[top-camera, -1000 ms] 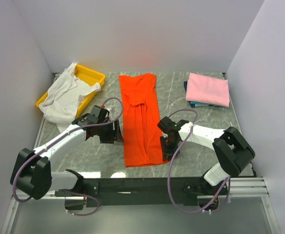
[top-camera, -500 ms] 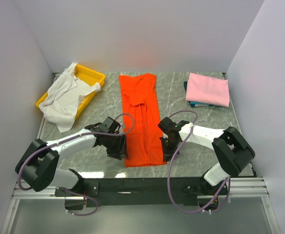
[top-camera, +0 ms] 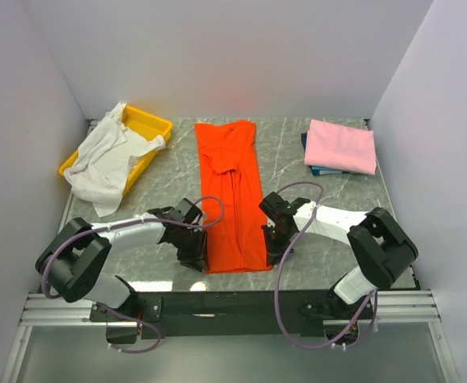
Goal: Fold and stack the t-shirts
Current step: Fold the tshirt
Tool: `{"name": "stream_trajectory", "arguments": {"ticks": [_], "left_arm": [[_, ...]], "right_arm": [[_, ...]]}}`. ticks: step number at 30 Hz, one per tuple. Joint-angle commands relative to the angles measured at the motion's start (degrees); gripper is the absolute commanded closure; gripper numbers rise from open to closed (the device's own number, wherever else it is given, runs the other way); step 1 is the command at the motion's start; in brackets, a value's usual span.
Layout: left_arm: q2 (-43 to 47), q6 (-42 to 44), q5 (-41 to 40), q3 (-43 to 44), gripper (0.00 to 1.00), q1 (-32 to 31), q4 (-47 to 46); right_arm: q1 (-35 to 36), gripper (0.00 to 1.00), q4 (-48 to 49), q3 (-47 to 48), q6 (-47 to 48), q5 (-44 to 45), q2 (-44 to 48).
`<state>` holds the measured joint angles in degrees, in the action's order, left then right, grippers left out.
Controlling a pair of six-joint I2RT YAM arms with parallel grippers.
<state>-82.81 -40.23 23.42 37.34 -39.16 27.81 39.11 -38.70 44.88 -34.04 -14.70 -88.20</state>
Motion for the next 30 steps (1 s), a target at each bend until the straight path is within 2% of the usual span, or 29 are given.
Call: {"name": "stream_trajectory", "arguments": {"ticks": [1, 3, 6, 12, 14, 23, 30], "left_arm": [[-1.7, 0.0, 0.0, -0.4, 0.62, -0.3, -1.9], [-2.5, 0.1, 0.6, -0.5, 0.63, -0.4, -2.7], [-3.6, 0.2, 0.6, -1.0, 0.71, -0.4, -3.0], [-3.9, -0.1, 0.4, -1.8, 1.00, -0.4, -3.2], [-3.6, -0.2, -0.2, -2.1, 1.00, -0.5, -2.7], [-0.6, -1.1, -1.5, -1.3, 1.00, -0.8, 0.1], [3.0, 0.1, -4.1, 3.9, 1.00, -0.8, 3.7]], "right_arm": [[0.0, 0.80, 0.5, -1.0, 0.4, 0.5, 0.6], [0.0, 0.80, 0.4, -0.9, 0.5, 0.4, 0.4], [0.0, 0.81, 0.3, -0.9, 0.6, 0.1, 0.2], [0.0, 0.92, 0.1, -1.4, 0.8, -1.3, 0.0], [0.0, 1.00, -0.1, -1.5, 1.0, -1.7, 0.0], [0.2, 1.00, -1.3, -2.3, 1.2, -5.6, 0.8], [0.1, 1.00, -5.9, 1.8, -0.1, -2.9, 4.1]]}}
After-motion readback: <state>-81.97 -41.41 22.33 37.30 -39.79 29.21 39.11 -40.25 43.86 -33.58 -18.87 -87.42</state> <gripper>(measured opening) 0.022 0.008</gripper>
